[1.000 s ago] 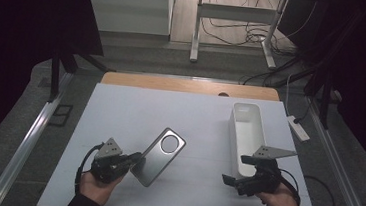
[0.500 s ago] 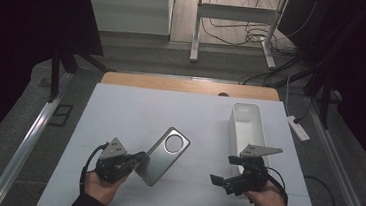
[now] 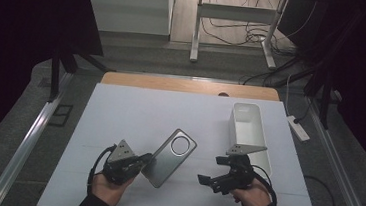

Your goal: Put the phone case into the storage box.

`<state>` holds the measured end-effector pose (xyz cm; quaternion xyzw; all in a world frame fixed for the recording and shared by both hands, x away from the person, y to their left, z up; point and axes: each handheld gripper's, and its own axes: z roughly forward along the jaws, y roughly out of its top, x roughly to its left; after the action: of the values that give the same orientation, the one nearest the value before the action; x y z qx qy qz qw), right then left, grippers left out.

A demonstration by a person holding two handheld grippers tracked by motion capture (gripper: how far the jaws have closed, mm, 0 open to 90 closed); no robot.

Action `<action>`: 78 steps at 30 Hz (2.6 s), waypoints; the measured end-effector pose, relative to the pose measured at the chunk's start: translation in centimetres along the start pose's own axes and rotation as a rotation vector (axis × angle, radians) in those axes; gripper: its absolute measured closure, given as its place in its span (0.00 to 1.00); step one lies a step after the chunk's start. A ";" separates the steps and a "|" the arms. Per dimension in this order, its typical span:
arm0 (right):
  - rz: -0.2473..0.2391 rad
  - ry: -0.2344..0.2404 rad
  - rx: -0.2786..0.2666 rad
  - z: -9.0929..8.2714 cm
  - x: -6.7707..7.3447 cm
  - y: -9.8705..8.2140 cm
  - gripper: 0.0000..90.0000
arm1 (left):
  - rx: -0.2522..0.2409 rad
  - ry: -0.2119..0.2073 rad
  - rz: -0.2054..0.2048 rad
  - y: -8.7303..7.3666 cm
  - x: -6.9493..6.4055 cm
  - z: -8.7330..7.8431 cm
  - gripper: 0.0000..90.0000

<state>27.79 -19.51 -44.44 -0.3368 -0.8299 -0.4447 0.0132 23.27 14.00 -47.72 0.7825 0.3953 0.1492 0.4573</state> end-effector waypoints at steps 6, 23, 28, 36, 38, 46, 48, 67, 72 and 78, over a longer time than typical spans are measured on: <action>0.036 0.026 -0.004 0.7 0.1 0.3 0.00 | -0.014 -0.002 0.006 0.1 -0.6 0.4 0.99; 0.075 0.050 0.030 2.5 0.6 0.9 0.01 | -0.053 -0.014 0.016 0.2 -2.0 1.1 0.99; 0.070 0.041 0.040 3.1 1.0 1.1 0.00 | -0.061 -0.016 0.018 0.2 -2.3 1.2 0.99; 0.125 0.092 0.034 4.2 1.1 1.6 0.05 | -0.061 -0.027 0.024 0.2 -2.7 1.4 0.99; 0.125 0.086 0.039 4.3 1.1 1.7 0.09 | -0.060 -0.029 0.025 0.2 -2.7 1.5 0.99; 0.187 0.144 0.045 4.9 0.8 1.8 0.49 | -0.057 -0.041 0.026 0.1 -2.8 1.5 0.99; 0.204 0.159 0.038 5.0 0.7 1.8 0.56 | -0.055 -0.046 0.026 0.1 -2.8 1.5 0.99; 0.325 0.272 0.016 5.2 -0.2 1.4 0.83 | -0.047 -0.091 0.007 0.0 -2.5 1.5 0.98; 0.351 0.283 0.018 5.3 -0.3 1.3 0.85 | -0.041 -0.101 0.008 0.0 -2.5 1.5 0.98; 0.372 0.289 0.017 5.3 -0.3 1.3 0.90 | -0.038 -0.117 0.006 -0.1 -2.3 1.4 0.96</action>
<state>30.26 -15.25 -46.83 -0.4164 -0.7467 -0.4714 0.2164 22.58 11.40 -48.24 0.7823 0.3625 0.1123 0.4940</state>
